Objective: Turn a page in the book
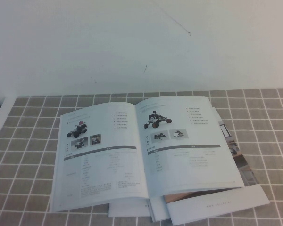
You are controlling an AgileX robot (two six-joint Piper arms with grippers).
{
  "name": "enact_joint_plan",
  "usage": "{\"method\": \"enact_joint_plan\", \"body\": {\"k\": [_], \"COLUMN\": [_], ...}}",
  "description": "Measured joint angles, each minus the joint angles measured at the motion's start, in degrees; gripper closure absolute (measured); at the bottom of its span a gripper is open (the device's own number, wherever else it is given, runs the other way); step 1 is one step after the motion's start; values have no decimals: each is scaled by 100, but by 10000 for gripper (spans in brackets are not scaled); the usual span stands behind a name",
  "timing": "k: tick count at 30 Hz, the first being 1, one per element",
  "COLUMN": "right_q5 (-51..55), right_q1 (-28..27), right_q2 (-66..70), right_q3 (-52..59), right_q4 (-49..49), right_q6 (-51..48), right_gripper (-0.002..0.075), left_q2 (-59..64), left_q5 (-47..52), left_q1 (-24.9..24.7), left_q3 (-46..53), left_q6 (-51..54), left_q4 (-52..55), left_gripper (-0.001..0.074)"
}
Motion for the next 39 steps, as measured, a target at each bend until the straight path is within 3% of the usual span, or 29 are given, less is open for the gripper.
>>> {"method": "enact_joint_plan", "body": {"k": [5,10,20,23,26,29,39], "right_q5": [-1672,-2869,-2970,-2296,-1106,-24,2088], "right_q1": [0,0,0,0,0,0,0], "right_q2": [0,0,0,0,0,198,2021], "right_q3": [0,0,0,-233,-848,-1529,-3370], "right_q4": [0,41,80,80,89,89,745], "right_q6": [36,46,46,46,46,46,57], "right_gripper": [726,727,727,727,727,727,727], "left_q2": [0,0,0,0,0,126,2158], "left_q5": [-1557,-2471,-3199,-2702,-1106,-192,1181], "left_q1": [0,0,0,0,0,0,0], "left_q3": [0,0,0,-72,-731,-1411,-2880], "left_q6": [0,0,0,0,0,0,0], "left_q4": [8,22,-14,-14,75,125,-19], "left_gripper": [739,739,739,739,739,739,739]}}
